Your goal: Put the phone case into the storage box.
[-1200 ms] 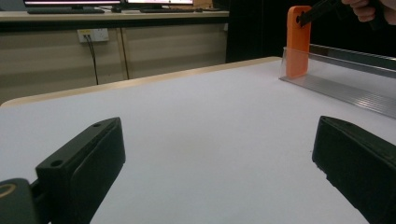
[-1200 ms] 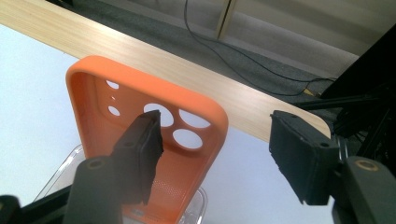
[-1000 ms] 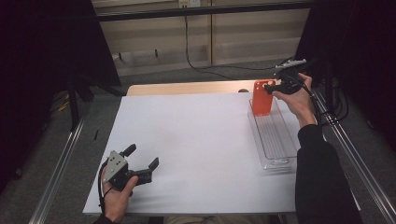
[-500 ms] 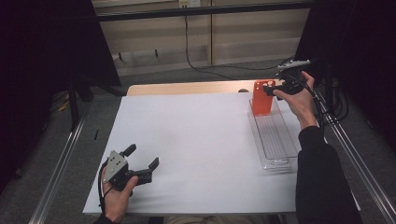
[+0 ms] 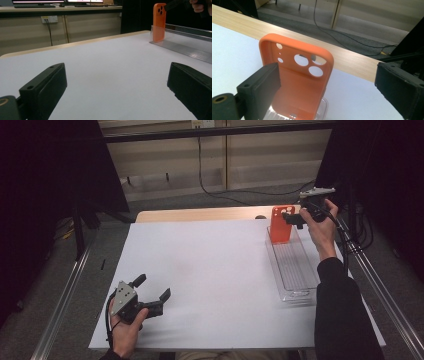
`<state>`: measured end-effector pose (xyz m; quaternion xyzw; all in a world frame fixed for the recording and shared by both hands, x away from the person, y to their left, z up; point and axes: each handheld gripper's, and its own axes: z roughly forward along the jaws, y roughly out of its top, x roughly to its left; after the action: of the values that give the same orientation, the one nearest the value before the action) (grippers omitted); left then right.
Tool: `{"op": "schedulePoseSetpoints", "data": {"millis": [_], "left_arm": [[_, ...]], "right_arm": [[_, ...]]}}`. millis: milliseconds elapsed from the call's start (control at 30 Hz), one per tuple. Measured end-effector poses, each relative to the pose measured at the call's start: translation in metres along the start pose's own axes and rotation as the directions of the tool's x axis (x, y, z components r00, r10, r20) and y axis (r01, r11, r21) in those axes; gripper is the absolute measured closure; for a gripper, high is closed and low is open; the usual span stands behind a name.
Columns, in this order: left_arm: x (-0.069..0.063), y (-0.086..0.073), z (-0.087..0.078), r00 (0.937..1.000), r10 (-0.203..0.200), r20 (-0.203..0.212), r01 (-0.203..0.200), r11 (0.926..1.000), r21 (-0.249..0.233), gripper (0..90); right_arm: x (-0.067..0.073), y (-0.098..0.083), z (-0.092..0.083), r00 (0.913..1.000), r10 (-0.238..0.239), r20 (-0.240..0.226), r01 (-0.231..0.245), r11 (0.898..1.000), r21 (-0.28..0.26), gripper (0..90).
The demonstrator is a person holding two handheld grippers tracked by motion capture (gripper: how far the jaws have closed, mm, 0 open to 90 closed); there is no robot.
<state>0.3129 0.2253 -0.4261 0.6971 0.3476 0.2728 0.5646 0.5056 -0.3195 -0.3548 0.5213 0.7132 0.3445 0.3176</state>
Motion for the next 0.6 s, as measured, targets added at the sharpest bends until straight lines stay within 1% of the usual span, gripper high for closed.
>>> {"op": "schedulePoseSetpoints", "data": {"millis": [67, 133, 200, 300, 367, 400, 467, 500, 600], "left_arm": [[0.0, 0.0, 0.001, 0.9999, -0.01, -0.005, 0.01, 0.9999, -0.005, 2.5], [0.0, 0.0, 0.001, 0.9998, -0.017, -0.009, 0.017, 0.9998, -0.003, 2.5], [0.001, 0.0, 0.002, 0.9999, -0.015, -0.007, 0.015, 0.9999, 0.003, 2.5], [0.001, 0.001, 0.002, 0.9998, -0.016, -0.012, 0.016, 0.9999, -0.001, 2.5], [0.0, 0.0, 0.001, 0.9998, -0.017, -0.013, 0.017, 0.9999, 0.001, 2.5], [0.0, 0.0, 0.001, 0.9997, -0.019, -0.012, 0.019, 0.9998, 0.0, 2.5], [0.001, 0.0, 0.0, 0.9998, -0.012, -0.016, 0.012, 0.9999, 0.0, 2.5], [0.0, 0.0, 0.0, 0.9996, -0.021, -0.018, 0.021, 0.9998, -0.005, 2.5], [-0.001, 0.0, 0.0, 0.9997, -0.017, -0.016, 0.017, 0.9998, -0.006, 2.5]], "right_arm": [[-0.001, -0.001, 0.0, 0.9999, 0.007, 0.007, -0.007, 1.0, -0.001, 6.1], [-0.002, -0.002, -0.001, 0.9998, 0.02, 0.005, -0.02, 1.0, -0.011, 6.0], [-0.003, -0.003, -0.002, 0.9996, 0.026, 0.008, -0.026, 0.999, -0.02, 5.3], [-0.003, -0.003, -0.004, 0.9989, 0.047, -0.002, -0.047, 0.998, -0.034, 5.5], [-0.003, -0.002, -0.007, 0.9988, 0.047, 0.012, -0.046, 0.998, -0.05, 5.5], [-0.003, -0.002, -0.009, 0.999, 0.045, 0.004, -0.045, 0.997, -0.058, 5.2], [-0.002, -0.001, -0.011, 0.999, 0.045, 0.003, -0.044, 0.997, -0.063, 4.8], [-0.002, -0.001, -0.013, 0.9991, 0.042, 0.001, -0.042, 0.997, -0.071, 4.8], [-0.001, -0.002, -0.015, 0.9994, 0.034, -0.008, -0.034, 0.997, -0.073, 5.0]]}}
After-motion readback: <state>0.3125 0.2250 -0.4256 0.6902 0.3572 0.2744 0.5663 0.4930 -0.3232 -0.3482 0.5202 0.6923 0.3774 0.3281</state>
